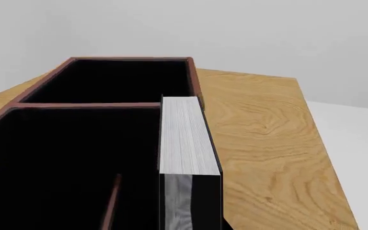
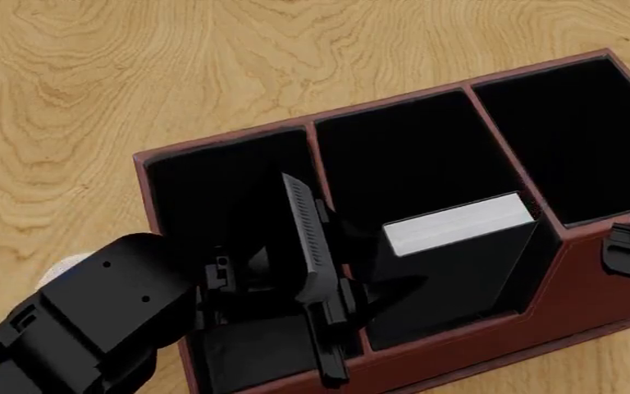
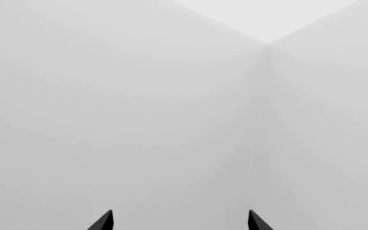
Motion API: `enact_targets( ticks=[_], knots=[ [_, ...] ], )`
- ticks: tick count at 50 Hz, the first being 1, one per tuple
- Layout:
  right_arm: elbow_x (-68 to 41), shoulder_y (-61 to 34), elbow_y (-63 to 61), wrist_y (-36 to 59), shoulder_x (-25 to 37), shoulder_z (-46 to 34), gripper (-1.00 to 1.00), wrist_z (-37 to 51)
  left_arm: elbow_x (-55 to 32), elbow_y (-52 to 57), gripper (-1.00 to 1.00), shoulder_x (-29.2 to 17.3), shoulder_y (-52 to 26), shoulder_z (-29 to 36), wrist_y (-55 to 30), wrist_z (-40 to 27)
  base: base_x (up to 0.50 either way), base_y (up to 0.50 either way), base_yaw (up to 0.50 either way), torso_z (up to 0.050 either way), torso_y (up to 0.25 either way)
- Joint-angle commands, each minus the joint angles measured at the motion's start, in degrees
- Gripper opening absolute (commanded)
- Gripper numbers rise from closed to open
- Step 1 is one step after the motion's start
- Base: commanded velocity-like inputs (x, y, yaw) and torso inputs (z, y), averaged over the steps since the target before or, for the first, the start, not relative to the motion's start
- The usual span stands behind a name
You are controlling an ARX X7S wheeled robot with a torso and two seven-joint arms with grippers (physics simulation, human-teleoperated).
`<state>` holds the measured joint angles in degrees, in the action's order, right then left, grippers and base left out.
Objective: Pick up the book and place it in the back compartment of the caddy.
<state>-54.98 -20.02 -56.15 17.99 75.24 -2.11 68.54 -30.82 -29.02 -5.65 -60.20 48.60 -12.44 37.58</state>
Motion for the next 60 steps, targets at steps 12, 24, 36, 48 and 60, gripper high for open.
enact_targets(
  ticks=[12, 24, 36, 48, 60],
  knots=[
    [0.3, 0.4, 0.2, 0.1, -0.2, 0.1, 1.0, -0.1, -2.6, -4.8, -1.0, 2.1, -0.6, 0.0, 2.8, 1.1, 0.0, 0.0, 0.0, 0.001, 0.001],
    [0.6, 0.0, 0.4, 0.3, -0.7, -0.3, 1.0, -0.5, -2.6, -7.9, -1.0, 3.1, -0.6, 0.7, 4.9, 1.6, 0.0, 0.0, 0.0, 0.0, 0.001],
    [1.1, 1.1, 0.6, -0.2, -0.7, 0.2, 1.0, -0.7, -2.9, -11.4, -1.0, 4.1, -0.7, 1.8, 7.1, 2.1, 0.0, 0.0, 0.0, 0.0, 0.001],
    [1.6, 1.9, 0.8, -0.4, -0.9, 0.5, 1.0, -0.8, -4.1, -15.0, -1.0, 4.9, -1.3, 3.6, 9.4, 2.3, 0.0, 0.0, 0.0, 0.0, 0.001],
    [1.7, 1.3, 1.0, 0.0, -1.4, 0.1, 1.0, -1.1, -5.3, -15.4, -1.0, 4.7, -1.8, 5.5, 10.3, 1.7, 0.0, 0.0, 0.0, 0.001, 0.001]
  ],
)
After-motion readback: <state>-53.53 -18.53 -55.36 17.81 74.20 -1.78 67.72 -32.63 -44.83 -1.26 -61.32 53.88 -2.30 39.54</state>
